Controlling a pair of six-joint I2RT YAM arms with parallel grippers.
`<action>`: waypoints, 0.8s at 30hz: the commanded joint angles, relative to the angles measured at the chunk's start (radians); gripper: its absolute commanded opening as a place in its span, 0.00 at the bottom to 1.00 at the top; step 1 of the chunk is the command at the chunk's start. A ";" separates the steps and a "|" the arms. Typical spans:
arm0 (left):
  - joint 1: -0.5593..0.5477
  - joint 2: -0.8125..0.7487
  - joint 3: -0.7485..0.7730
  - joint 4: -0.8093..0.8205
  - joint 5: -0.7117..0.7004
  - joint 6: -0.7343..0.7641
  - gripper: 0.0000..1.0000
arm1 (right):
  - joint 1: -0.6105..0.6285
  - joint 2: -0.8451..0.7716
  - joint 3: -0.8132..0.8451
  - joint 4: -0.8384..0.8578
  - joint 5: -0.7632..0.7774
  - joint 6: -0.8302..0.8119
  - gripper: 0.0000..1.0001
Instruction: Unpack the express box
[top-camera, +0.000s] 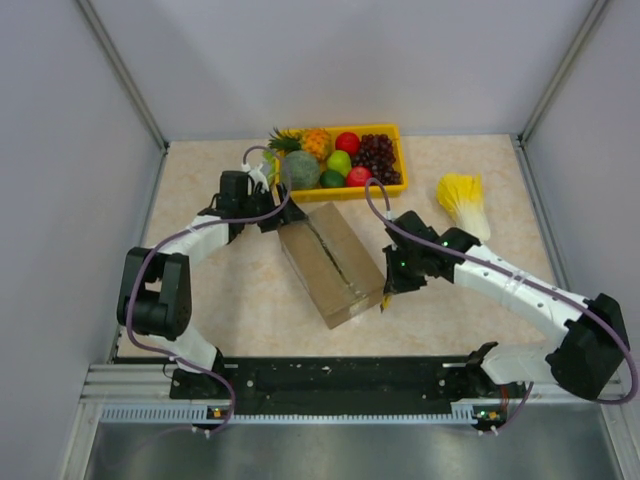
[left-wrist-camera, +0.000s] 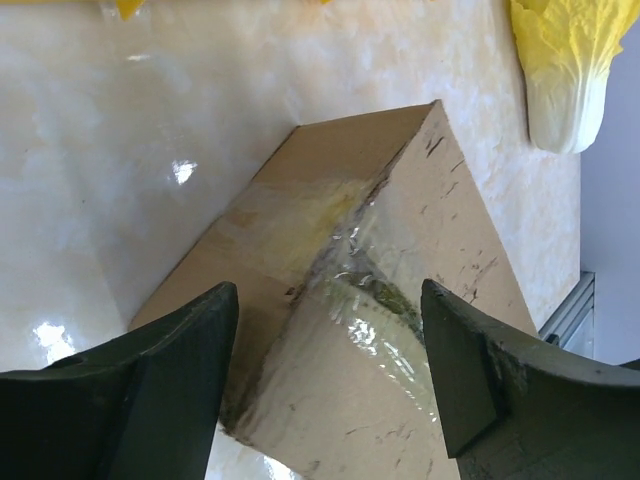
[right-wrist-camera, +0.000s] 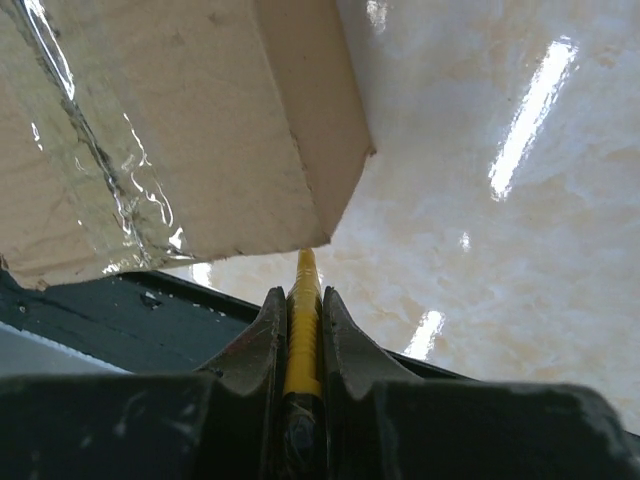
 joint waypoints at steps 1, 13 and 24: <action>0.003 -0.030 -0.049 0.011 -0.007 -0.027 0.75 | -0.005 0.063 0.048 0.110 -0.014 -0.020 0.00; 0.003 -0.315 -0.299 -0.059 -0.188 -0.079 0.56 | -0.082 0.178 0.180 0.158 0.058 -0.111 0.00; 0.004 -0.753 -0.525 -0.219 -0.353 -0.114 0.54 | -0.108 0.421 0.398 0.240 0.072 -0.284 0.00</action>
